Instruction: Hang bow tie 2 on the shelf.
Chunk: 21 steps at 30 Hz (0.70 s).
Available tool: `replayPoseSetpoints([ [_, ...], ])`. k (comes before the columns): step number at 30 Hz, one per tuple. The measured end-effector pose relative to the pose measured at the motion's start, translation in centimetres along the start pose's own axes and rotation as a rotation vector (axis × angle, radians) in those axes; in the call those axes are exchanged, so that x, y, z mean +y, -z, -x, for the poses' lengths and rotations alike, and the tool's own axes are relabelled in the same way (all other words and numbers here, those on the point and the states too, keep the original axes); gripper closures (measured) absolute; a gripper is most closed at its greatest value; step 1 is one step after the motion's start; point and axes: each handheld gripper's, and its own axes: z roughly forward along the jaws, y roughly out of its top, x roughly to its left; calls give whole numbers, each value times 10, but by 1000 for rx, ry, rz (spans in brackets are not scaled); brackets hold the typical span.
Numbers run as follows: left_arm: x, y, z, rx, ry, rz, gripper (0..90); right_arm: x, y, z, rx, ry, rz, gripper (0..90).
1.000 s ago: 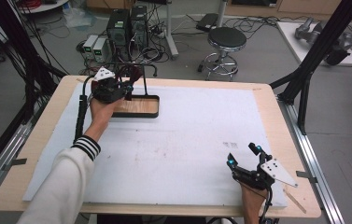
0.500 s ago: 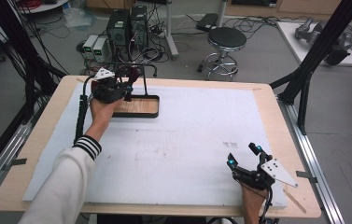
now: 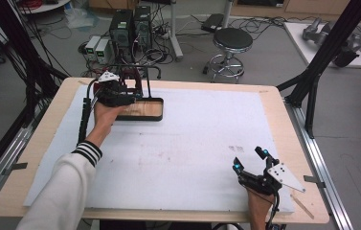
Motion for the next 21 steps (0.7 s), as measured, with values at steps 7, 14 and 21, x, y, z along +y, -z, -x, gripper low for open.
replayPoseSetpoints([
  [7,-5,13,5,-113,-50,26,136,0,0,1,5,-1,-1,96],
  [14,-8,33,16,-168,-132,15,133,0,0,0,5,-3,2,96],
  [21,-25,74,25,-205,-185,94,133,0,0,0,5,3,-1,96],
])
